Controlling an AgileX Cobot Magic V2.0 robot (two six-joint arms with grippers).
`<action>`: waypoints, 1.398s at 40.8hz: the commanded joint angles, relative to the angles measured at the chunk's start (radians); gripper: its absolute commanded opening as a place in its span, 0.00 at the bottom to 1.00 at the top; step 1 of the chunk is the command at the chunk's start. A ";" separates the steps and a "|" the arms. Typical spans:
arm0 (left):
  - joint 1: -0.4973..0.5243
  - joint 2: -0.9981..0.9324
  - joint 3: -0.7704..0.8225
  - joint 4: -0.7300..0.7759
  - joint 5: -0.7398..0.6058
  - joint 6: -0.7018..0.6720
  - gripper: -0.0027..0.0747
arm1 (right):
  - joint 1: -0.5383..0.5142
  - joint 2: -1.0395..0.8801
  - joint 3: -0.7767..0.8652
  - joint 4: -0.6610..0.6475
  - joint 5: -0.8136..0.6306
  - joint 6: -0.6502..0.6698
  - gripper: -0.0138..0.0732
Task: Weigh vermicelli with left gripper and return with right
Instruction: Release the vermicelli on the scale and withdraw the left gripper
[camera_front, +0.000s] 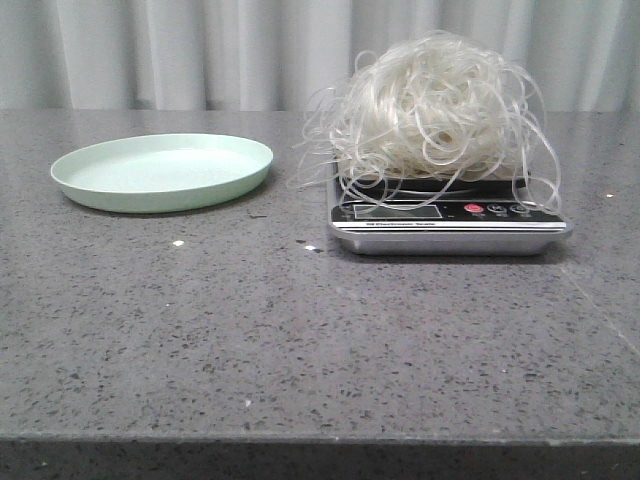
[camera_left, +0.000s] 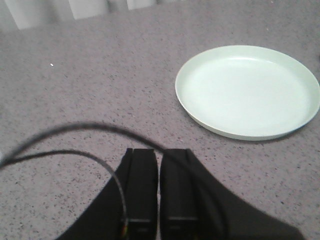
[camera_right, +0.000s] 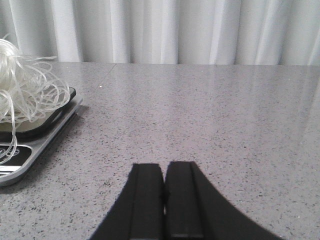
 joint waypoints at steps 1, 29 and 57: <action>0.003 -0.050 0.019 -0.001 -0.192 -0.012 0.22 | -0.004 -0.016 -0.008 0.001 -0.085 -0.007 0.33; -0.048 -0.212 0.119 0.013 -0.295 -0.010 0.21 | -0.004 0.092 -0.268 0.125 -0.099 -0.007 0.33; -0.048 -0.212 0.119 0.009 -0.295 -0.010 0.21 | 0.040 1.008 -1.163 0.209 0.534 -0.214 0.44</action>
